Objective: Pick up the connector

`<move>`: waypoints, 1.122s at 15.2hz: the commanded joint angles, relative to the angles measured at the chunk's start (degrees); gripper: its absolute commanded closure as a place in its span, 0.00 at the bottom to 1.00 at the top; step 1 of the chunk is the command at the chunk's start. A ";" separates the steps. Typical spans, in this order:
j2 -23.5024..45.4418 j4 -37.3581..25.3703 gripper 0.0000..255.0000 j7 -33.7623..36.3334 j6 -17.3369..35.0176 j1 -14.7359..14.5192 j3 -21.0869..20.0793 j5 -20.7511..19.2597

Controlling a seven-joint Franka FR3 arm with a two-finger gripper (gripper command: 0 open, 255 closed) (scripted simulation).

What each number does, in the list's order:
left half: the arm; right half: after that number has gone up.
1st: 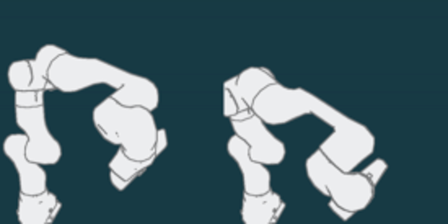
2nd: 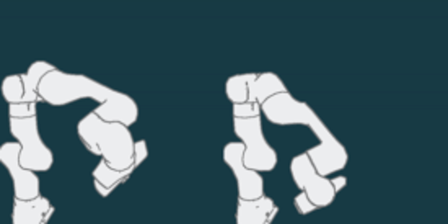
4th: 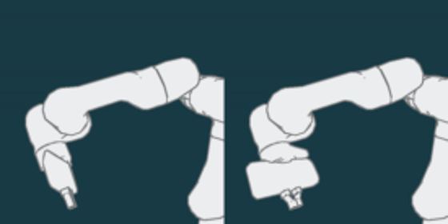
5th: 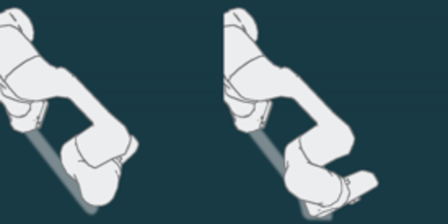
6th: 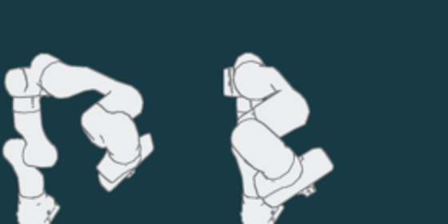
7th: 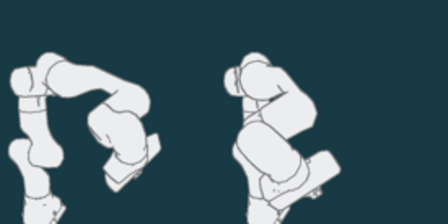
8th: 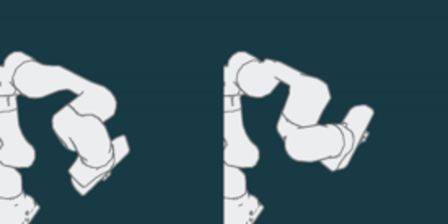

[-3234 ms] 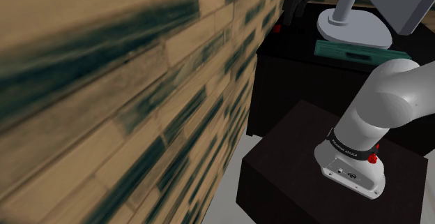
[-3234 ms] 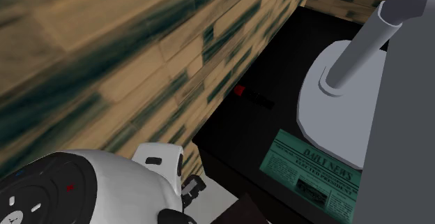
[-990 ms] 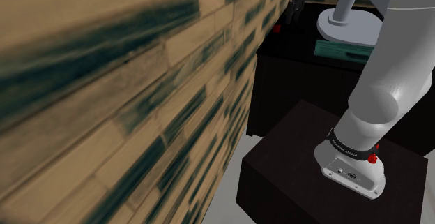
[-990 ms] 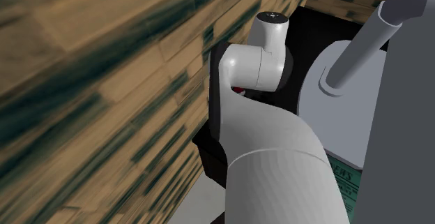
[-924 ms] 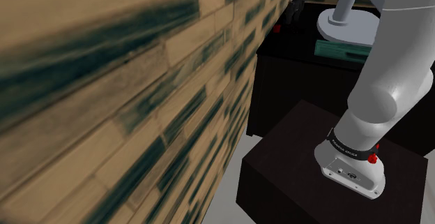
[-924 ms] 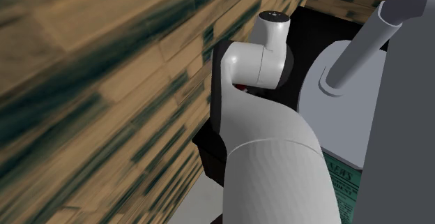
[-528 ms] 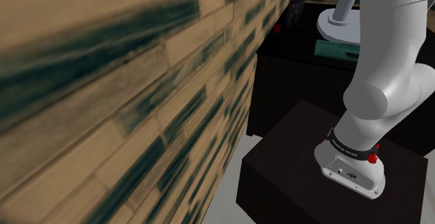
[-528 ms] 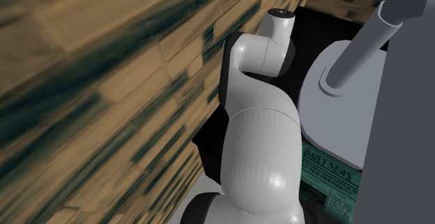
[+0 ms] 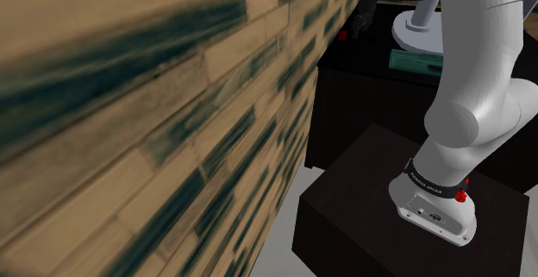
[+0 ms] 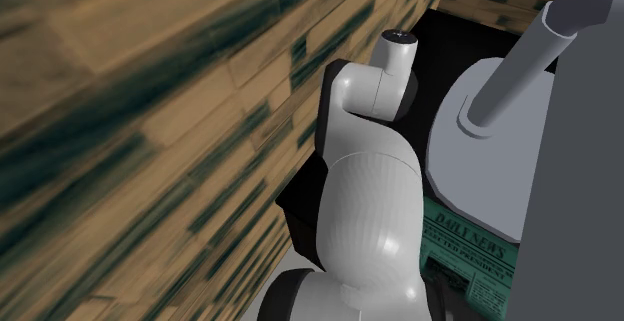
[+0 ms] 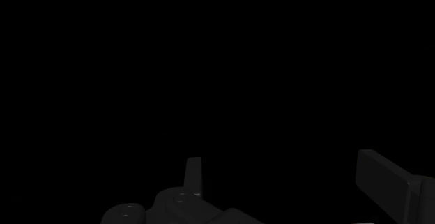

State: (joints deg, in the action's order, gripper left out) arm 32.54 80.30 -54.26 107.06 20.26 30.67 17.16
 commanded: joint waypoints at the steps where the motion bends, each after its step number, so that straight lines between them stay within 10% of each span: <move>1: 0.07 0.23 1.00 -0.08 0.31 0.02 -0.02 0.06; 17: -0.83 -3.93 1.00 0.59 -4.55 0.38 0.36 -0.59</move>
State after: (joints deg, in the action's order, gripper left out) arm 31.62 77.39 -53.74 103.41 20.44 31.01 16.58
